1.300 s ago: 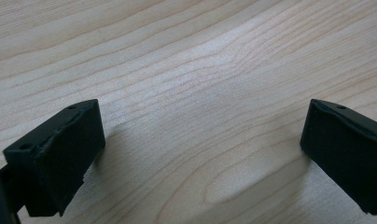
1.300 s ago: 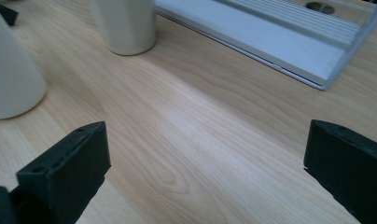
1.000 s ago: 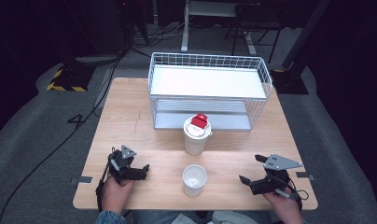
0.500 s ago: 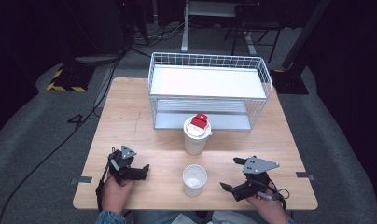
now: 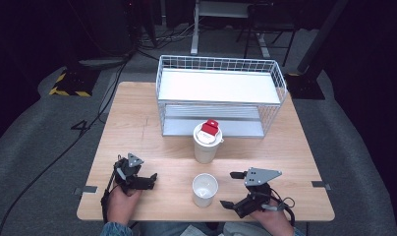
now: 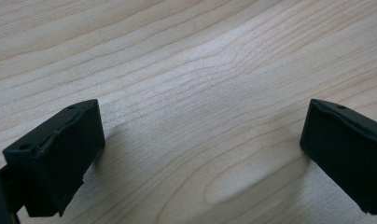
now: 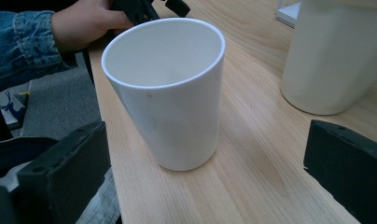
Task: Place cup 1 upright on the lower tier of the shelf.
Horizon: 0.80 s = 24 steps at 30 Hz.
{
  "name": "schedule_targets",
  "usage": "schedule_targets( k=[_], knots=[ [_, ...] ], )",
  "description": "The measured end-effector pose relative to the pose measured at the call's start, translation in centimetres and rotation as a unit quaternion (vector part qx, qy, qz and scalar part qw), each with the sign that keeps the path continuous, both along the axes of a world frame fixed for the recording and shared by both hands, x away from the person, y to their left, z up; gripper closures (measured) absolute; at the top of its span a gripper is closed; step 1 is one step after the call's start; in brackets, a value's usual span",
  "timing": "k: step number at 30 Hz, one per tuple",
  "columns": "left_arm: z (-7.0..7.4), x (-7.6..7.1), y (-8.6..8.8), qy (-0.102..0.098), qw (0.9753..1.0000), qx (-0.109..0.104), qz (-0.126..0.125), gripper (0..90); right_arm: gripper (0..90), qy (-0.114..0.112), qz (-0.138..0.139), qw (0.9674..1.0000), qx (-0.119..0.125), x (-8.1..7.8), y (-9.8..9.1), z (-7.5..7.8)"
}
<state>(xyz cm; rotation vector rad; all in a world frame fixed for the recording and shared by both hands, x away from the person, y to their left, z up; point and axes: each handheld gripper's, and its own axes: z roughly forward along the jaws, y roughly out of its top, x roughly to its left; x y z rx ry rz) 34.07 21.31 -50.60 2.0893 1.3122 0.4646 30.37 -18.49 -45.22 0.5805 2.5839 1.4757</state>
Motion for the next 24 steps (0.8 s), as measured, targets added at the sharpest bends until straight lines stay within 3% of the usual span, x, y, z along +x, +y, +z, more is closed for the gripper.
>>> schedule_targets(
  k=[10,18,24],
  knots=[
    [0.0,0.0,0.0,0.0,1.0,0.0,0.0,0.2,1.4,-0.013,0.019,0.9996,-0.017,-0.2,2.6,-0.9],
    [0.0,0.0,0.0,0.0,1.0,0.0,0.0,0.2,7.2,-0.027,0.026,0.999,-0.022,-0.3,4.2,-1.8],
    [0.0,0.0,0.0,0.001,1.0,0.0,0.0,0.2,9.5,-0.023,0.033,0.9988,-0.028,-0.1,5.1,-2.4]
  ],
)
